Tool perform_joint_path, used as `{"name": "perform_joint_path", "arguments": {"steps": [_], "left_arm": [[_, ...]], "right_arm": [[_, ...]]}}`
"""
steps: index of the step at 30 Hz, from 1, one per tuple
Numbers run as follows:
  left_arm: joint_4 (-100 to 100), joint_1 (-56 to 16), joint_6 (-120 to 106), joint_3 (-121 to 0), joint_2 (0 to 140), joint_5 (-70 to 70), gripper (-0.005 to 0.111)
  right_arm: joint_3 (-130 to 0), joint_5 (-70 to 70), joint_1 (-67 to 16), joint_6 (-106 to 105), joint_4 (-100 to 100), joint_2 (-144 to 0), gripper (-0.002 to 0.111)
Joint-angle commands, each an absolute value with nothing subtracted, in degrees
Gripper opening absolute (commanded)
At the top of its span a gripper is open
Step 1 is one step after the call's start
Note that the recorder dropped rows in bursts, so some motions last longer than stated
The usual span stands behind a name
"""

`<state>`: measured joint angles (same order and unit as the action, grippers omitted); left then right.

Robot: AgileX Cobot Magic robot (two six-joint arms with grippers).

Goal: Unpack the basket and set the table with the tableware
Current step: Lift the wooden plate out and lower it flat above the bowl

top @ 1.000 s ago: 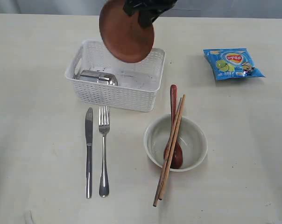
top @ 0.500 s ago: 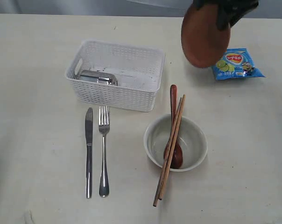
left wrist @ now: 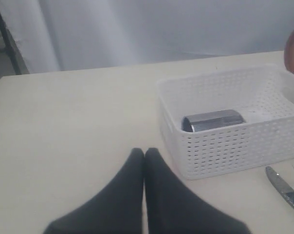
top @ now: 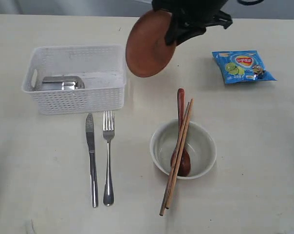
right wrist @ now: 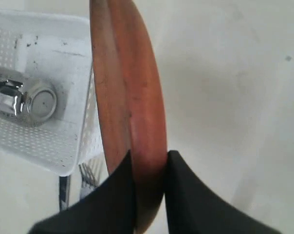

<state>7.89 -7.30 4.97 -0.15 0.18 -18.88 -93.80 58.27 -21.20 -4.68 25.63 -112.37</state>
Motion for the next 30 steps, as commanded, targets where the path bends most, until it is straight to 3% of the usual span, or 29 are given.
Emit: {"name": "perform_joint_path", "arguments": {"steps": [1,7,16,23,30], "left_arm": [[7.9,-7.5,4.9,0.0,0.0,-18.3,0.000],[7.9,-7.5,4.9,0.0,0.0,-18.3,0.000],[7.9,-7.5,4.9,0.0,0.0,-18.3,0.000],[7.9,-7.5,4.9,0.0,0.0,-18.3,0.000],[7.9,-7.5,4.9,0.0,0.0,-18.3,0.000]], "right_arm": [[-94.0,51.5,-24.1,-7.5,32.9,-114.1,0.000],[-98.4,54.2,-23.8,-8.4,32.9,-113.9,0.000],[-95.6,64.8,-11.8,-8.3,30.3,-109.0,0.000],[-80.4,58.4,-5.8,-14.1,38.6,-106.9,0.000],[-71.5,44.6,-5.1,-19.0,43.4,-107.0,0.000]]}}
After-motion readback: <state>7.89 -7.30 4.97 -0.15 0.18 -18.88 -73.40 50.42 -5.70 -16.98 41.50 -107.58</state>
